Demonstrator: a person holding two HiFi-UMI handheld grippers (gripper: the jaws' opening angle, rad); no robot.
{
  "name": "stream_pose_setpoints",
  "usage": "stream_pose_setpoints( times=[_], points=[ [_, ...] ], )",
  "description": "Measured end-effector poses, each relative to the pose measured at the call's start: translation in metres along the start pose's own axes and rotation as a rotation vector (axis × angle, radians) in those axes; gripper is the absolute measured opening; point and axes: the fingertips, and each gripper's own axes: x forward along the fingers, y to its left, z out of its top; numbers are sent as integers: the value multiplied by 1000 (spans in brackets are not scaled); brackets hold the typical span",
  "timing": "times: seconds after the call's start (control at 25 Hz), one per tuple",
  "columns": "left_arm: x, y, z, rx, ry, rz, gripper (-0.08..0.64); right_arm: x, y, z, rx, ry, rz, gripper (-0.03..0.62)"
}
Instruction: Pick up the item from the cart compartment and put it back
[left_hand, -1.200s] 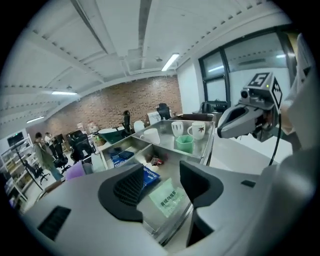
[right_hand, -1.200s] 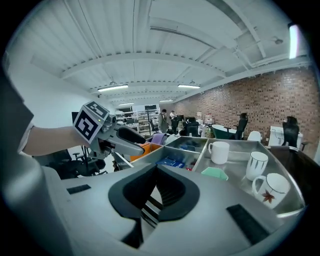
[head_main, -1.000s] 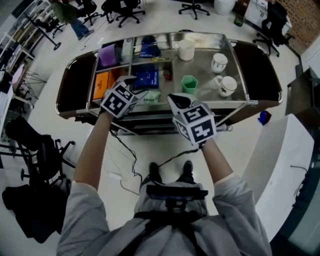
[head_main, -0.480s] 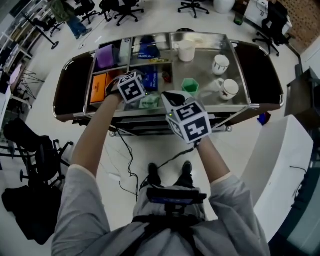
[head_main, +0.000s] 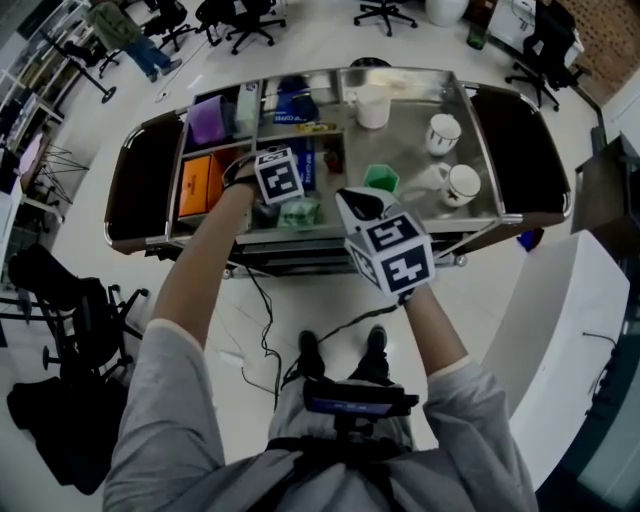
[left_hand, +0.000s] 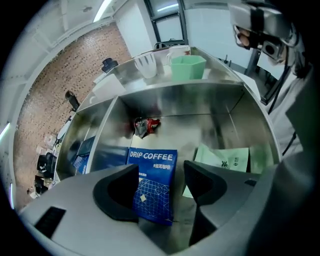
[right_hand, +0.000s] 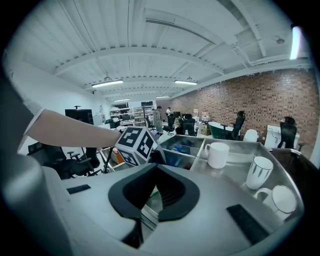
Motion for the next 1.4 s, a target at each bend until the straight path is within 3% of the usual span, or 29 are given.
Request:
stream_pose_setpoints(
  times=[0.16, 0.4, 0.6, 0.76, 1.04, 1.16, 1.4],
  points=[
    [0, 3, -25, -46, 122, 4, 289, -1, -4, -2, 7, 0, -6, 9],
    [1, 1, -25, -38, 137, -7, 126, -4, -4, -1, 7, -1, -10, 9],
    [-3, 4, -22, -46, 147, 2, 58, -6, -3, 2, 4, -8, -8, 9],
    [-3, 3, -14, -59, 130, 0, 14, -5, -2, -2, 5, -3, -6, 9],
    [-8, 7, -16, -104, 122, 39, 8, -7, -2, -4, 2, -7, -5, 9],
    [-13, 5, -6, -108, 68, 36, 6, -6, 0, -4, 4, -6, 0, 9],
    [-29, 1, 31, -109, -154, 21, 6, -6, 7, -1, 2, -9, 9, 9]
  ],
)
